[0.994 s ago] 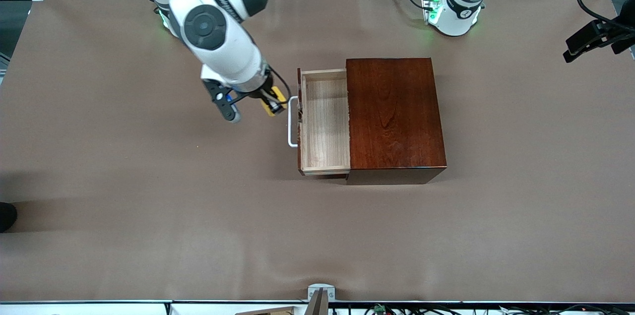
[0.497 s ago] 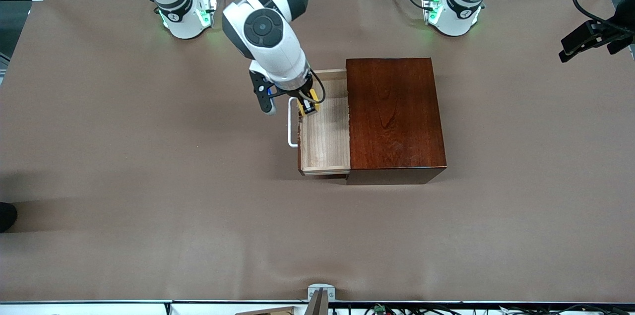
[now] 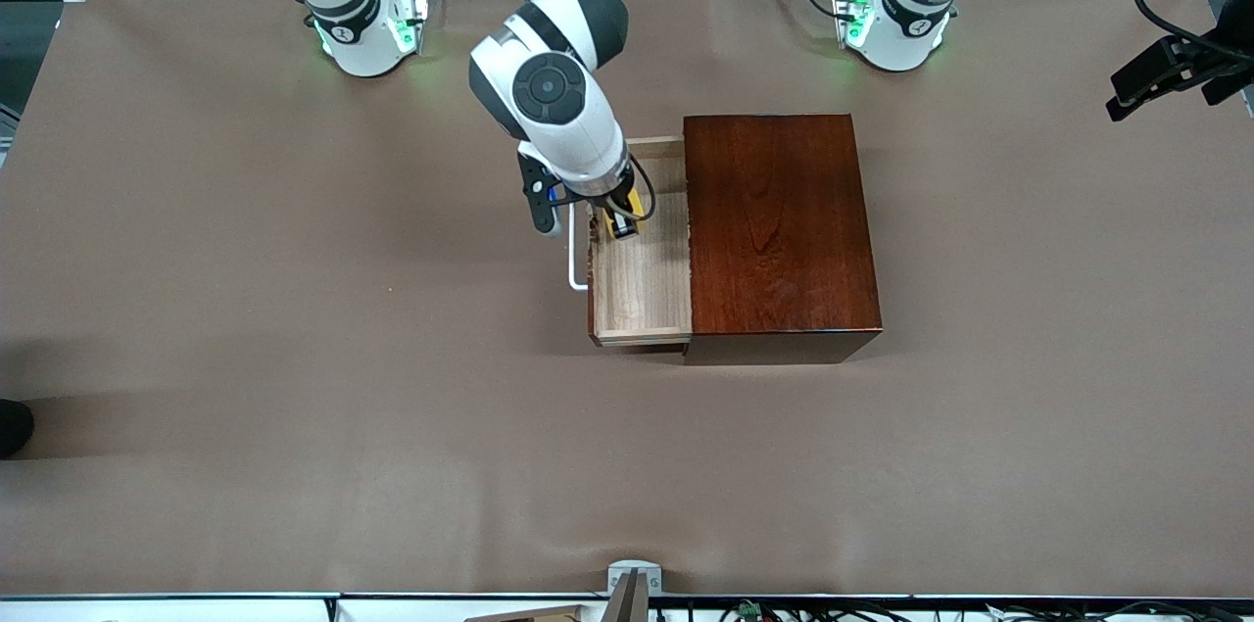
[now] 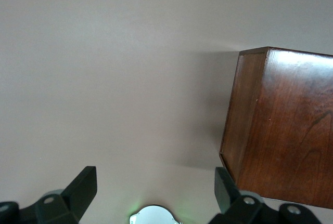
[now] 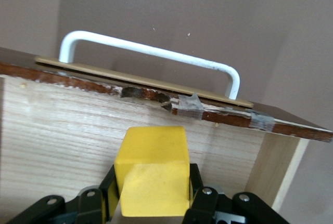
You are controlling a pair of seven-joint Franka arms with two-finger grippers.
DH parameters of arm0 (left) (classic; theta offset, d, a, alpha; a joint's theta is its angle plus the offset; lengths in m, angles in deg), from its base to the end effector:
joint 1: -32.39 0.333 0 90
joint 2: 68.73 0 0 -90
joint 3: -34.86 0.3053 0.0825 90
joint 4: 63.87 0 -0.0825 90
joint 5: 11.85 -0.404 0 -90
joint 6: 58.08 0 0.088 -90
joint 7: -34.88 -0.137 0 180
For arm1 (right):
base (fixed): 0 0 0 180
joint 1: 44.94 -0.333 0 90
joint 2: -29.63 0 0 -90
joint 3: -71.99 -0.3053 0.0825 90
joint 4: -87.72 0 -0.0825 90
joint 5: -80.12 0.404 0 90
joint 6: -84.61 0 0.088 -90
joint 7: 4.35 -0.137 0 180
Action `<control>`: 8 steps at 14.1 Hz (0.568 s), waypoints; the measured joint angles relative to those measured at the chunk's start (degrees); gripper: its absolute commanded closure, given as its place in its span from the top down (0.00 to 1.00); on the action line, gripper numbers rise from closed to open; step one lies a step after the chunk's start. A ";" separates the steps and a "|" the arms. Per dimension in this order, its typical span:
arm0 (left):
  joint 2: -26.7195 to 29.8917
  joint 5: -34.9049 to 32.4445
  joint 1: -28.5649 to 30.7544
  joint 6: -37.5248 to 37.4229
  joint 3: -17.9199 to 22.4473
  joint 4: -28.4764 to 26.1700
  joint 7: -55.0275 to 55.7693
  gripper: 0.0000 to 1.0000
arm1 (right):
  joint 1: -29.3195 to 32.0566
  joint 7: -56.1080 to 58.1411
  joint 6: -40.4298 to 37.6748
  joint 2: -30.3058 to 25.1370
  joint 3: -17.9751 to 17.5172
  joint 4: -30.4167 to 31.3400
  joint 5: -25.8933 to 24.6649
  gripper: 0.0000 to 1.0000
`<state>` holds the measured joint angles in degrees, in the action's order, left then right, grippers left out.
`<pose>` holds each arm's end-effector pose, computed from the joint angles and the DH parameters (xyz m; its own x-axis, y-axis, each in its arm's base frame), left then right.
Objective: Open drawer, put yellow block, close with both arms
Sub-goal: 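Lower the cube into the drawer and open the right gripper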
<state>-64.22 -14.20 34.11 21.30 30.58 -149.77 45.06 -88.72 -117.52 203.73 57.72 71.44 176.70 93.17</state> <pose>0.5282 -0.0191 0.6459 0.9898 0.1403 -0.0263 0.1389 -0.9890 -0.0519 0.4946 0.5063 0.3212 0.2467 -0.9486 -0.1984 -0.9631 -0.2627 0.0587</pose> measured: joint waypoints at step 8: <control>0.03 0.00 0.02 0.00 0.06 -0.03 -0.02 1.00 | -1.19 0.00 2.44 3.83 0.04 0.00 0.25 0.12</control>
<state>-64.18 -14.20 34.14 21.30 30.64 -149.80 45.04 -89.92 -117.52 206.17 61.55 71.48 176.70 93.42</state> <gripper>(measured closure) 0.000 0.445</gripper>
